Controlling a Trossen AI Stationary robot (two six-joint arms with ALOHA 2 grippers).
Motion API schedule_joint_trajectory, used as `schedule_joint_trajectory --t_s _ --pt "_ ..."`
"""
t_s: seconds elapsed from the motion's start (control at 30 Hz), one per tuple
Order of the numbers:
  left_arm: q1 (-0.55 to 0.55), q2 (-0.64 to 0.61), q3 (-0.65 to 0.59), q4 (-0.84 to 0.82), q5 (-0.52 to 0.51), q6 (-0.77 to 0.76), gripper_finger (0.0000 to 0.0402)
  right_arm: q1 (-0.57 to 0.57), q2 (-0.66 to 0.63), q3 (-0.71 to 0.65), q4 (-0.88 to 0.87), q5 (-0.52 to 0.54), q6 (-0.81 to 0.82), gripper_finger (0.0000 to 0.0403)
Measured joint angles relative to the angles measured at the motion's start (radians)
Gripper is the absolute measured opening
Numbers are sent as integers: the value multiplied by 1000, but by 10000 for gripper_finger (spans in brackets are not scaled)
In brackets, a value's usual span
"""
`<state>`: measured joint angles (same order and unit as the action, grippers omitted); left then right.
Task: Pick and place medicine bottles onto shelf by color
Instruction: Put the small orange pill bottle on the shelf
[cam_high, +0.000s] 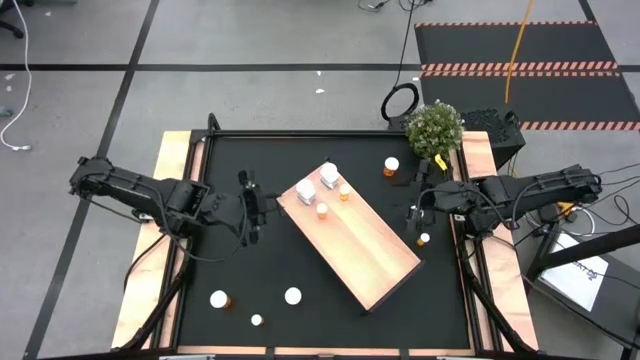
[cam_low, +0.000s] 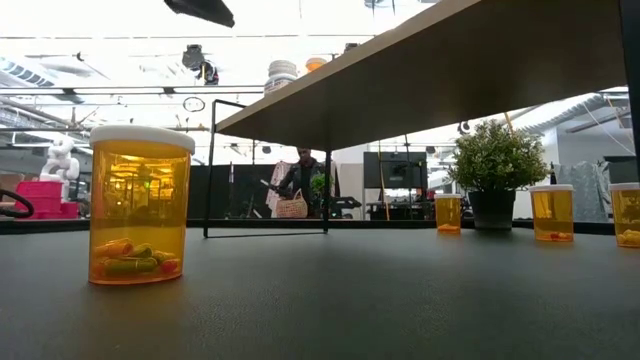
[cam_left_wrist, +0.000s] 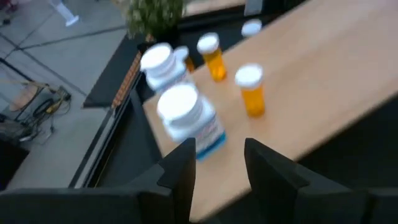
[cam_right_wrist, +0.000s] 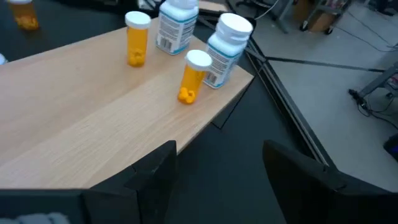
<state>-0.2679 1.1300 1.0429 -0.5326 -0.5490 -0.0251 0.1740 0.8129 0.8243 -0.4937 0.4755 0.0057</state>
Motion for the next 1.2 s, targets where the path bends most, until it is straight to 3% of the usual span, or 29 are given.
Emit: schedule_joint_trajectory --t_s 0.4,0.8,1.2 --pt "-13 2 -37 36 4 -136 141 -11 -73 -59 5 -2 205 235" --pt "-61 17 -37 42 9 -142 141 -11 -85 -59 -355 -16 556 235" --pt "-60 16 -37 65 8 -127 141 -11 -103 -67 -439 -86 639 235"
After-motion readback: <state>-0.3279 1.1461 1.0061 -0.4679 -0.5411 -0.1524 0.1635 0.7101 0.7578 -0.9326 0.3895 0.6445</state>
